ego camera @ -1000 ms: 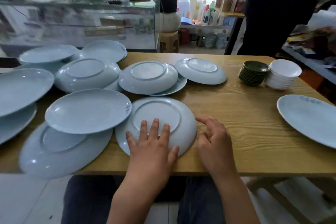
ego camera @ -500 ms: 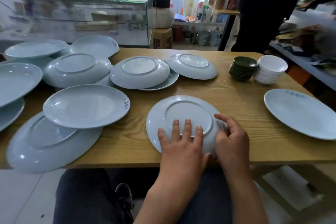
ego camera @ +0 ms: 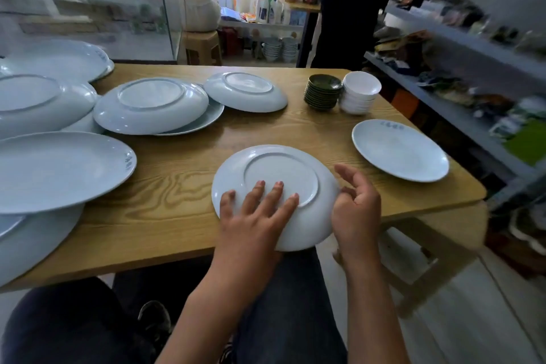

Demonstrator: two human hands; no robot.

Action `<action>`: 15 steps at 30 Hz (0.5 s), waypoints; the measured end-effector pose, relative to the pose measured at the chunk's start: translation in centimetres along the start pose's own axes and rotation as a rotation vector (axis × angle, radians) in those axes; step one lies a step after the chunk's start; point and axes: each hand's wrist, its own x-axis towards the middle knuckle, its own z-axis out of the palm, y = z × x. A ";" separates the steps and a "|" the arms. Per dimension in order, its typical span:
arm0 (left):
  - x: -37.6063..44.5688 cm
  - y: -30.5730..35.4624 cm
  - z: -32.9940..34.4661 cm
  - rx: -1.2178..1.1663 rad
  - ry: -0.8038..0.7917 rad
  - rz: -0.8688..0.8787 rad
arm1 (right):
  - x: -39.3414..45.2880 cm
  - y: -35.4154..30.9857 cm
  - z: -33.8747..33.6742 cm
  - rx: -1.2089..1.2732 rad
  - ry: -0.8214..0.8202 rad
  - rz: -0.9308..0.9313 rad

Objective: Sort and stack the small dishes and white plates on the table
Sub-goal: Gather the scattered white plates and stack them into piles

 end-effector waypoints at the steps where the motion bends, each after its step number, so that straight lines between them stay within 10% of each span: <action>1: -0.1 0.2 -0.1 -0.004 0.028 0.018 | 0.1 -0.1 -0.4 0.019 0.045 0.015; 7: 1.0 0.5 -2.2 -0.214 0.258 -0.094 | -0.3 -0.1 -1.3 0.109 0.174 0.025; 15: 4.5 1.2 -4.1 -0.941 0.566 -0.207 | -2.1 -0.2 0.7 -0.087 -0.338 -0.235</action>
